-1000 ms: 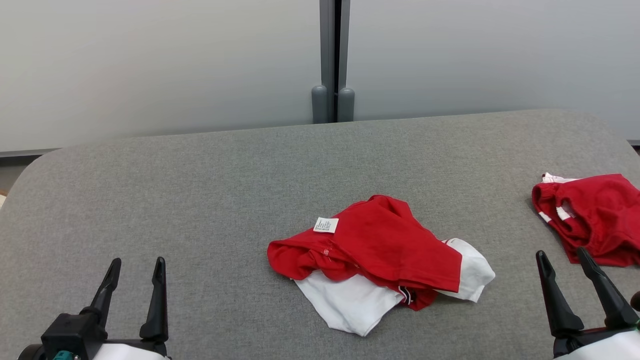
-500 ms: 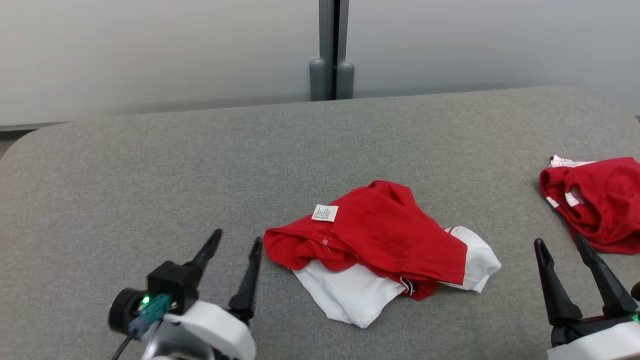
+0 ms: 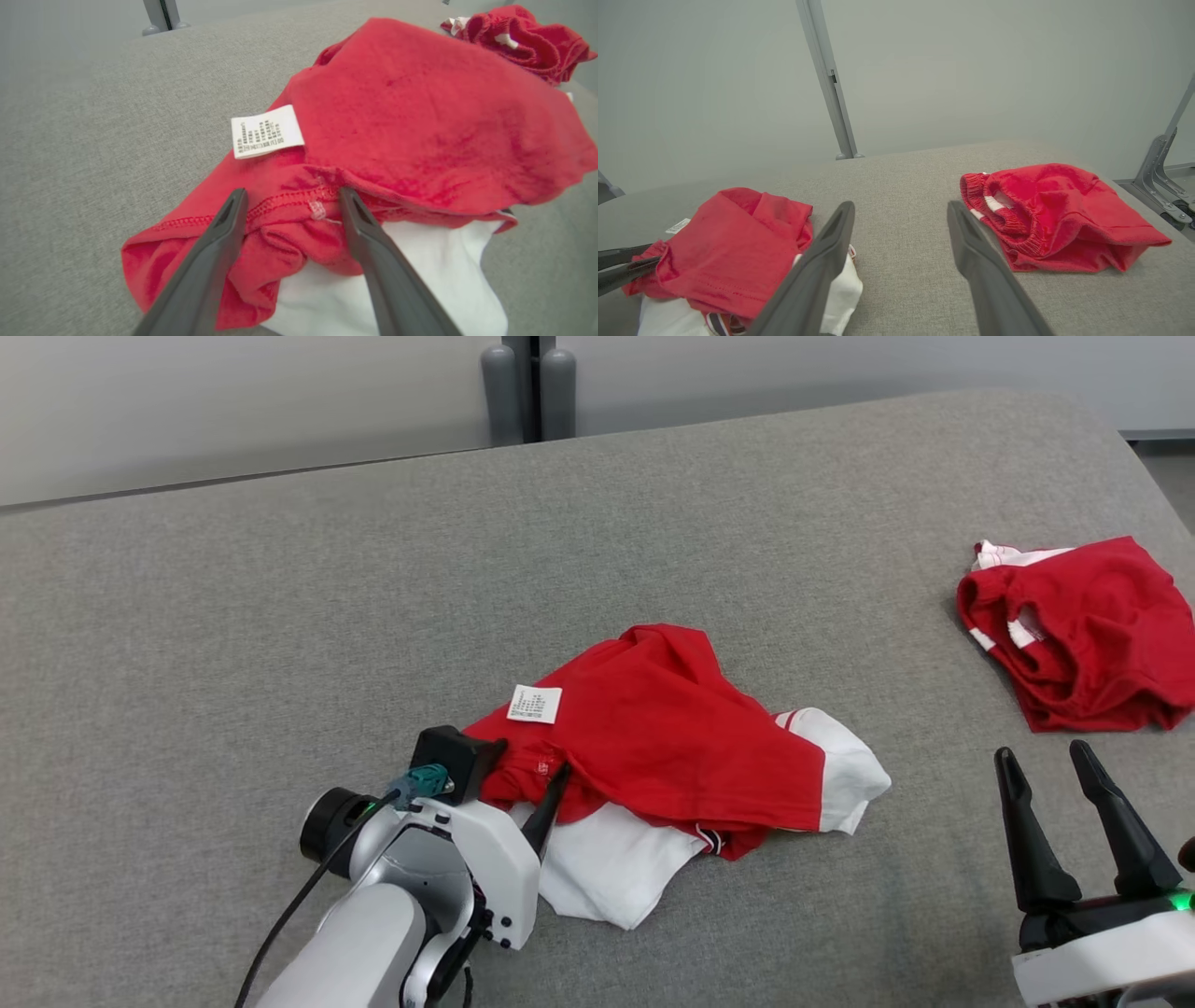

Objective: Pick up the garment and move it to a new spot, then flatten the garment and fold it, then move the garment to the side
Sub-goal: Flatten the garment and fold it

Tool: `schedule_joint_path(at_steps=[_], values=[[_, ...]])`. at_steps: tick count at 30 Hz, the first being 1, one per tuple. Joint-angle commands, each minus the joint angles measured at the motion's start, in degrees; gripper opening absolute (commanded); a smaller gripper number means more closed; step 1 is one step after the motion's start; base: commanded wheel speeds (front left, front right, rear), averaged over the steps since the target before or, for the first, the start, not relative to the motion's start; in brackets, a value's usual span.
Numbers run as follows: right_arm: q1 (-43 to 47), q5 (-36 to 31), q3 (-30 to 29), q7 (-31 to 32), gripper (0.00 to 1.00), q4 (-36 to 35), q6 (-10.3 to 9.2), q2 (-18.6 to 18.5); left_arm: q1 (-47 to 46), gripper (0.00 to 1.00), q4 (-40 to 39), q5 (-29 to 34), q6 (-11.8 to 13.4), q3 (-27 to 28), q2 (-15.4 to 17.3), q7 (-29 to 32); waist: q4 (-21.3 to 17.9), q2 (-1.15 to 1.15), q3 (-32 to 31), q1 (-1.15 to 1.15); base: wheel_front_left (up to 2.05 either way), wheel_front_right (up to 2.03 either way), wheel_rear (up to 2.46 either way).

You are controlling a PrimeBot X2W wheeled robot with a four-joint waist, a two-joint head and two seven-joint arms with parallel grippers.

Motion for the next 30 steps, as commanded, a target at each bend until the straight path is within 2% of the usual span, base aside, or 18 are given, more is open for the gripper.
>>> schedule_joint_path(at_steps=[1, 2, 3, 9, 11, 15, 19, 24, 27, 30], values=[[-0.79, 0.42, 0.11, -0.47, 1.00, 0.44, -0.02, 0.08, -1.42, 0.60, 1.32, -0.10, -0.37, 0.08, 0.10, 0.28, -0.81, 0.00, 0.64, 0.00, 0.00, 0.00, 0.00], [-0.88, 0.52, 0.12, -0.66, 1.00, 0.65, -0.02, 0.13, -1.94, 0.07, 2.13, -0.24, -0.78, -0.05, -0.06, 0.05, -0.93, 0.00, 0.72, 0.00, 0.00, 0.00, 0.00], [-1.00, 0.59, 0.11, -0.81, 1.00, 0.87, -0.02, 0.21, -2.35, 0.00, 2.80, -0.21, -1.12, -0.13, -0.18, -0.30, -1.00, 0.00, 0.75, 0.00, 0.00, 0.00, 0.00], [-0.99, 1.01, -0.24, -1.20, 1.00, 1.30, -0.02, 0.38, -3.78, 0.00, 2.68, 1.38, -1.45, -0.42, 0.63, -3.46, -0.92, 0.00, 0.56, 0.00, 0.00, 0.00, 0.00], [-0.58, 0.97, -1.16, -1.41, 1.00, 1.42, -0.02, 0.51, -3.68, 0.00, -0.32, 2.15, -0.67, 0.16, 1.82, -5.60, -0.05, 0.00, 0.25, 0.00, 0.00, 0.00, 0.00], [-0.12, 0.93, -1.99, -1.36, 1.00, 1.25, -0.01, 1.06, -2.00, 0.00, -4.99, 2.92, 0.15, 0.73, 3.93, -6.14, 1.19, 0.00, 0.05, 0.00, 0.00, 0.00, 0.00], [0.09, 0.59, -2.99, -1.13, 1.00, 0.97, -0.02, 1.55, 2.04, 0.00, -11.78, 3.29, 2.14, 2.34, 8.27, -5.32, 2.71, 0.00, -0.31, 0.00, 0.00, 0.00, 0.00], [0.14, 0.62, -3.38, -0.86, 1.00, 0.73, -0.02, 1.85, 10.68, 0.00, -17.53, 1.84, 6.06, 5.63, 14.24, -2.48, 3.76, 0.00, -0.70, 0.00, 0.00, 0.00, 0.00], [-0.01, 0.80, -3.52, -0.77, 1.00, 0.66, -0.02, 2.02, 15.96, 0.00, -18.57, -0.73, 8.15, 8.20, 16.12, -1.77, 4.18, 0.00, -0.54, 0.00, 0.00, 0.00, 0.00], [-0.31, 0.95, -3.39, -0.73, 1.00, 0.61, -0.02, 2.17, 19.49, 0.00, -17.43, -3.51, 8.53, 10.03, 16.10, -2.84, 4.42, 0.00, -0.14, 0.00, 0.00, 0.00, 0.00]])
